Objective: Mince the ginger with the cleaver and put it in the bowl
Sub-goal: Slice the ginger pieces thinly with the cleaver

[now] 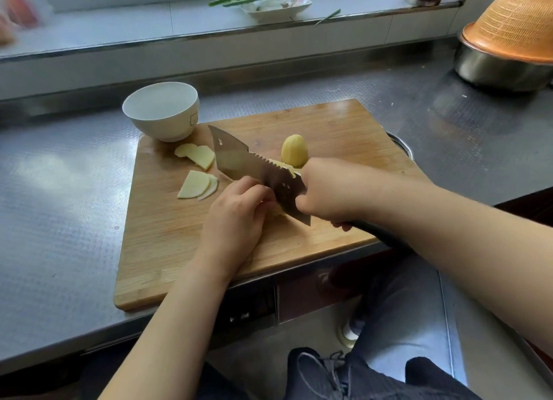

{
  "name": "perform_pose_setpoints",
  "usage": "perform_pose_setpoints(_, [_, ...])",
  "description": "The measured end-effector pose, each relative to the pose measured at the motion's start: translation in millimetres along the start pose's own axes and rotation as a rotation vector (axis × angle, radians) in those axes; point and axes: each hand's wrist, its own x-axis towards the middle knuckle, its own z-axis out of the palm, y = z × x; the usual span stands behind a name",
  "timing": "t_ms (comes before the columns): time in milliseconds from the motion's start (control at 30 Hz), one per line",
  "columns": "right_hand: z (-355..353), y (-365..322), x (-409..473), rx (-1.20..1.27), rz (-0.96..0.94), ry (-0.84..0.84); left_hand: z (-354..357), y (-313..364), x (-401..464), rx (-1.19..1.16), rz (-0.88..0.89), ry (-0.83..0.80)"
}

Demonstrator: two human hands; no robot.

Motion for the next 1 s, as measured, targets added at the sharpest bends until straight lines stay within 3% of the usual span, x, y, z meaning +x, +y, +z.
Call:
perform_pose_setpoints(133, [15.2, 13.1, -4.7, 0.072, -0.002, 0.096, -0.9, 2.3, -1.6, -0.002, 0.006, 0.007])
perform_pose_setpoints(267, [11.0, 24.7, -2.3, 0.27, 0.021, 0.069, -3.1, 3.0, -2.9, -0.009, 0.026, 0.013])
perform_pose_setpoints(600, [-15.2, 12.8, -6.1, 0.129, -0.103, 0.073, -2.7, 2.2, -1.8, 0.005, -0.002, 0.0])
perform_pose_setpoints(1000, [-15.2, -3.1, -0.5, 0.026, -0.047, -0.003, -0.2, 1.1, -1.9, -0.005, -0.023, 0.016])
